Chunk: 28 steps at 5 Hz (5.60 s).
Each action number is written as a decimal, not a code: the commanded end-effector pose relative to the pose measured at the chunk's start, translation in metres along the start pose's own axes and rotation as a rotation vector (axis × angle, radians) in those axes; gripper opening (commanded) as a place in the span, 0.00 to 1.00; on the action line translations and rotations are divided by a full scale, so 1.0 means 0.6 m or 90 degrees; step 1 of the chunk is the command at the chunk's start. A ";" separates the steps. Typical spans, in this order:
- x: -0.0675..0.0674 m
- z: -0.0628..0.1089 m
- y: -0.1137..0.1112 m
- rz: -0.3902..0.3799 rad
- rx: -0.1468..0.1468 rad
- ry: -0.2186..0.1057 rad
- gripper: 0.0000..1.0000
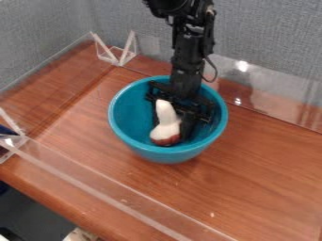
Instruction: Remove the mushroom from inside the blue bowl and put it on the table
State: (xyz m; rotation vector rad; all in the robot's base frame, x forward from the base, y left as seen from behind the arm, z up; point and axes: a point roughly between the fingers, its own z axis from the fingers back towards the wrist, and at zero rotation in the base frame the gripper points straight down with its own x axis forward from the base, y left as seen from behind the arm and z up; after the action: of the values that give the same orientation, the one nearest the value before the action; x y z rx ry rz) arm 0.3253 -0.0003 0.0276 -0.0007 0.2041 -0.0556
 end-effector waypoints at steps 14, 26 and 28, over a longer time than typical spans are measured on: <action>-0.022 0.085 0.057 -0.040 0.010 -0.052 0.00; -0.141 0.060 0.289 0.050 0.003 -0.023 1.00; -0.127 0.037 0.282 0.043 0.004 -0.018 1.00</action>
State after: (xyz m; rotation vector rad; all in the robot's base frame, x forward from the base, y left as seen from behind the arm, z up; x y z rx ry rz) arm 0.2600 0.1729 0.0533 -0.0092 0.2055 0.0157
